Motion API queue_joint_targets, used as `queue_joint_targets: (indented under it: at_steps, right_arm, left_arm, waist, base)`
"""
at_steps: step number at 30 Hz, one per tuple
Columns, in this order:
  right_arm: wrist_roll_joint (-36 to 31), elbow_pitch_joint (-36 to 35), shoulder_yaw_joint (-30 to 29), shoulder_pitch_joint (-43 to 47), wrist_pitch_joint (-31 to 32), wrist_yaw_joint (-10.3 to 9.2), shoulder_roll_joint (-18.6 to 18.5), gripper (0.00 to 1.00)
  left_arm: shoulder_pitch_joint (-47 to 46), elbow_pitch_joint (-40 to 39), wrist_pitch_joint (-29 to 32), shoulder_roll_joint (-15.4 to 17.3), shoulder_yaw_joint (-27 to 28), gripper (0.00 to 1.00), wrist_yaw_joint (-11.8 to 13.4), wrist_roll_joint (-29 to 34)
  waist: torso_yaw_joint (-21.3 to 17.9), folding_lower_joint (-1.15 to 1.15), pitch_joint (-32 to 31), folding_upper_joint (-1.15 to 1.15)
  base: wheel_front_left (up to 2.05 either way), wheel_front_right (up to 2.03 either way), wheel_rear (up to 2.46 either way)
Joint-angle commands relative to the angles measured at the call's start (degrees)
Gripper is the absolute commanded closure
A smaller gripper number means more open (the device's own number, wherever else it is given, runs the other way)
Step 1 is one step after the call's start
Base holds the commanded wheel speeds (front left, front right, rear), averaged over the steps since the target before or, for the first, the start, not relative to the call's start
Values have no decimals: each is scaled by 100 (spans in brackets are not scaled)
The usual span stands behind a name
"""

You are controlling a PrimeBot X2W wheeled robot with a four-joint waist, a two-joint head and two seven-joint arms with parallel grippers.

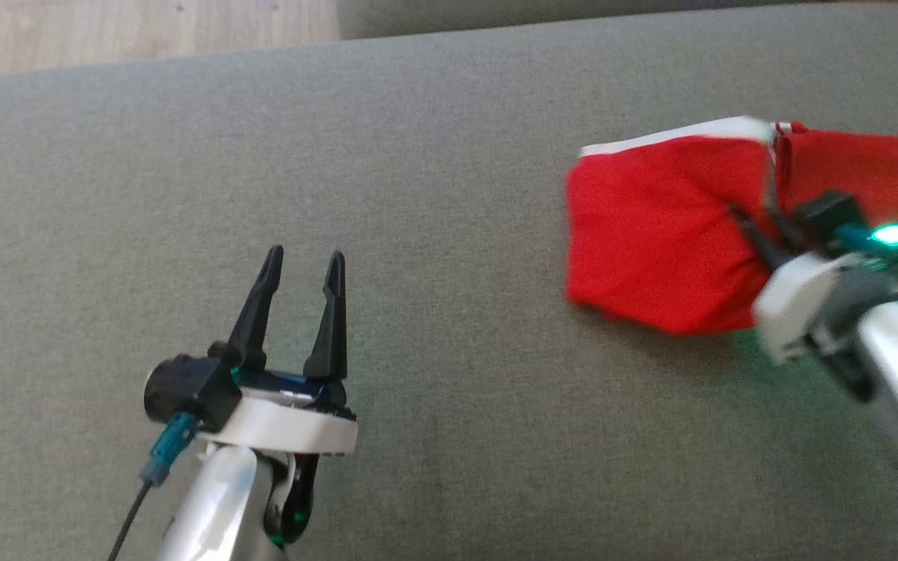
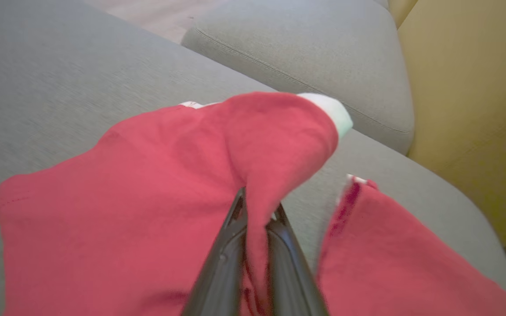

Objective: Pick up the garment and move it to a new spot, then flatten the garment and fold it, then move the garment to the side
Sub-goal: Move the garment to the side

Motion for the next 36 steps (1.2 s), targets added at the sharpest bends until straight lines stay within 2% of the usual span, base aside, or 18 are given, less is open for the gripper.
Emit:
queue_joint_targets:
  at_steps: [1,8,15,22,32,33,34,35,36]
  right_arm:
    - [102,-236,85,-174,43,42,-283,100]
    - [820,-621,479,-262,404,42,-2022,100]
    - [1102,-518,649,-277,531,42,-3250,100]
    - [960,51,538,-433,591,42,-3715,100]
    - [837,491,229,-503,636,42,-3580,100]
    - [825,505,184,-510,619,42,-3540,85]
    - [809,526,122,-520,598,42,-3494,26]
    - [793,551,54,-528,582,42,-3441,0]
    - [792,579,-19,-532,581,42,-3377,0]
  left_arm:
    - [-284,-209,-29,23,174,0,7,6]
    - [-413,-252,-29,23,124,0,-6,-11]
    - [-614,-251,-29,22,191,0,-41,-8]
    - [-841,-252,-29,22,120,0,-75,-27]
    - [-883,-199,-29,22,124,0,-95,-30]
    - [-879,-190,-29,22,125,0,-95,-24]
    - [-872,-181,-29,22,128,0,-95,-19]
    - [-860,-172,-29,22,133,0,-93,-15]
    - [-846,-165,-29,22,140,0,-90,-13]
  waist:
    - [-35,0,67,0]
    - [-44,0,410,0]
    - [67,0,808,0]
    - [261,0,1189,0]
    - [343,0,1246,0]
    - [340,0,1225,0]
    - [333,0,1197,0]
    - [321,0,1162,0]
    - [308,0,1127,0]
  base:
    - [0,0,0]
    - [0,0,0]
    - [0,0,0]
    - [0,0,0]
    - [0,0,0]
    - [0,0,0]
    - [0,0,0]
    - [0,0,0]
    - [0,0,0]
